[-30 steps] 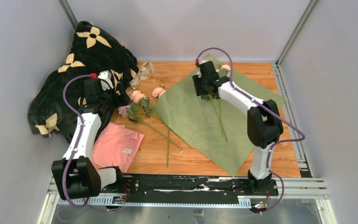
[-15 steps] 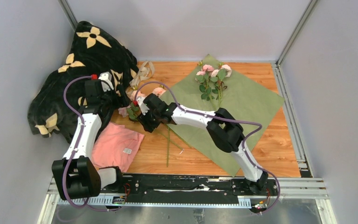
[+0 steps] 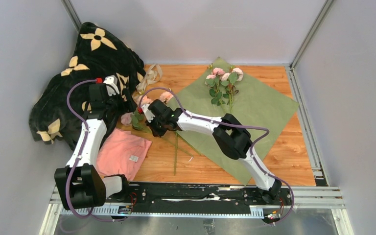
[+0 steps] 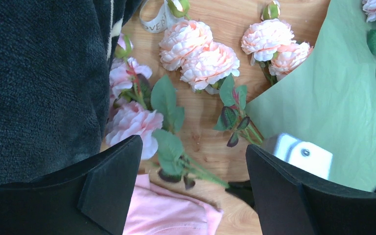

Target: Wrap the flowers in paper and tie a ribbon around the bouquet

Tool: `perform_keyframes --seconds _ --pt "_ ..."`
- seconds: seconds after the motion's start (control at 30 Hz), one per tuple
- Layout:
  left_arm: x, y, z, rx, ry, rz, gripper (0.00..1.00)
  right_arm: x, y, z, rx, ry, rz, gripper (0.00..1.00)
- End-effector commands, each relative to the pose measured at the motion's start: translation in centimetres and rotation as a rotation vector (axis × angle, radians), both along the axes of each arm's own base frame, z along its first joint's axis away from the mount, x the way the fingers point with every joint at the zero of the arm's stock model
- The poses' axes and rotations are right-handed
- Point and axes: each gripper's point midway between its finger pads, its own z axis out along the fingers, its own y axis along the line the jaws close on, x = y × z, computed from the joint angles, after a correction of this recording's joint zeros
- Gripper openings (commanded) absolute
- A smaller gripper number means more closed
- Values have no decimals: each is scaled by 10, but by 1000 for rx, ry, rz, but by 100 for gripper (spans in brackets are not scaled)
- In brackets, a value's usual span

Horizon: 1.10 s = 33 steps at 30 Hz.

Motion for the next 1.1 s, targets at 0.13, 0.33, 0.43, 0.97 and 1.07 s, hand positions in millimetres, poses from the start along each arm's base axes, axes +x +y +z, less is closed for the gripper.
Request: perform_keyframes --seconds 0.13,0.33,0.43,0.97,1.07 --pt "-2 6 37 32 -65 -13 88 -34 39 210 619 97 62 0" --pt "-7 -8 136 60 -281 -110 91 7 10 256 854 170 -106 0" --pt "-5 -13 142 23 -279 -120 91 26 -2 267 937 199 -160 0" --pt "-21 1 153 101 -233 -72 93 -18 24 224 876 178 -217 0" --pt "-37 10 145 112 -170 -35 97 -9 22 202 855 168 -280 0"
